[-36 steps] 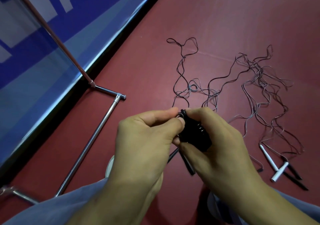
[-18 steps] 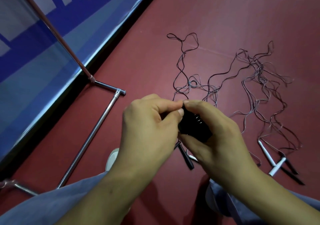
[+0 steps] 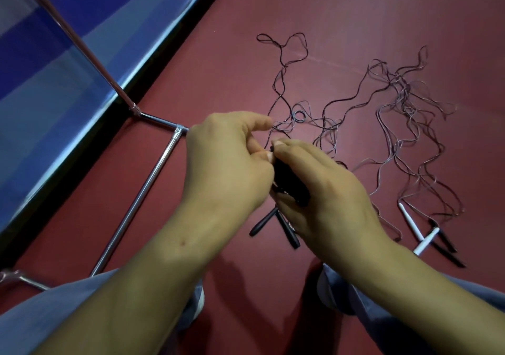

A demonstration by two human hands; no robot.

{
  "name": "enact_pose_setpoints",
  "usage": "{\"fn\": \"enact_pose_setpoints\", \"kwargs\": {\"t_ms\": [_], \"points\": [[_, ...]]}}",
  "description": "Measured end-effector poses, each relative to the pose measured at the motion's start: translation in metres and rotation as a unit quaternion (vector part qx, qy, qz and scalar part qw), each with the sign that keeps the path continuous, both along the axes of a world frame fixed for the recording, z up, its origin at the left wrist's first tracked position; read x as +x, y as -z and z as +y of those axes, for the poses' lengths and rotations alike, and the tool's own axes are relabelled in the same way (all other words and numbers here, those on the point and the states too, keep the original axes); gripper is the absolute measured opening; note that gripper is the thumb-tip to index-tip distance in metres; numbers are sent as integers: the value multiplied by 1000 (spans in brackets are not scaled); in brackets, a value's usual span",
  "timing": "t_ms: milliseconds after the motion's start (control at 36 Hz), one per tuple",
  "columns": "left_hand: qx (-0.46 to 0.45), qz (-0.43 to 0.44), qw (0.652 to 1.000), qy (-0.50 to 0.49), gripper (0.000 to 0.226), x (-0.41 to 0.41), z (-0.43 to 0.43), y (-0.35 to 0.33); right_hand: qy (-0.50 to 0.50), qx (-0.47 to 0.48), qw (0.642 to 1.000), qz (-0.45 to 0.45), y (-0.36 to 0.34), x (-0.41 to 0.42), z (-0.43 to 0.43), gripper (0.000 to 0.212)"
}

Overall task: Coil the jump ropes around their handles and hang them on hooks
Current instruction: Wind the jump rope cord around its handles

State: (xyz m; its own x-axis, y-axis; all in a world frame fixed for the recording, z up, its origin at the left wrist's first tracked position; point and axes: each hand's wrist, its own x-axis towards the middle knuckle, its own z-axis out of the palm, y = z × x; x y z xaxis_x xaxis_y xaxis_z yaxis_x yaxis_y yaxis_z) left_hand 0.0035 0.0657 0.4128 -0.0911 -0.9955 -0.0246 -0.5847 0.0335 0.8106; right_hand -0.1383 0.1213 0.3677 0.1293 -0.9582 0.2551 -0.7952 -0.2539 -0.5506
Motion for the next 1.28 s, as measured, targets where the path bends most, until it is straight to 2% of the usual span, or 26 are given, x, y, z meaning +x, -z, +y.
{"fn": "enact_pose_setpoints", "kwargs": {"t_ms": [306, 361, 444, 500, 611, 694, 833, 944, 1167, 1278], "points": [[-21, 21, 999, 39, 38, 1, -5, 7, 3, 21, 995, -101, 3, -5, 0, 47], [7, 57, 998, 25, 35, 3, -8, 8, 19, 29, 993, -116, 2, -4, -3, 46], [60, 175, 983, -21, 25, 2, -7, 6, 37, 36, 987, -151, 0, -5, -7, 46], [63, 203, 975, -57, 19, -2, -2, 6, 50, 40, 982, -178, 0, -5, -7, 45], [30, 183, 981, -64, 8, -10, 15, 10, 70, 21, 978, -196, 2, -5, -4, 46], [-25, 138, 988, -63, 17, -13, 25, 12, 65, -14, 982, -179, 2, -6, -4, 47], [-3, 211, 972, -106, 24, -17, 27, 10, 54, -64, 984, -155, -1, -3, -5, 46], [20, 252, 962, -106, 20, -21, 27, 9, 60, -59, 983, -162, -1, -2, -7, 45], [-32, 251, 964, -81, 24, -21, 21, 8, 62, 3, 958, -281, -1, -6, -9, 49], [-66, 230, 969, -55, 25, -19, 21, 7, 66, -6, 957, -284, -1, -6, -8, 51]]}}
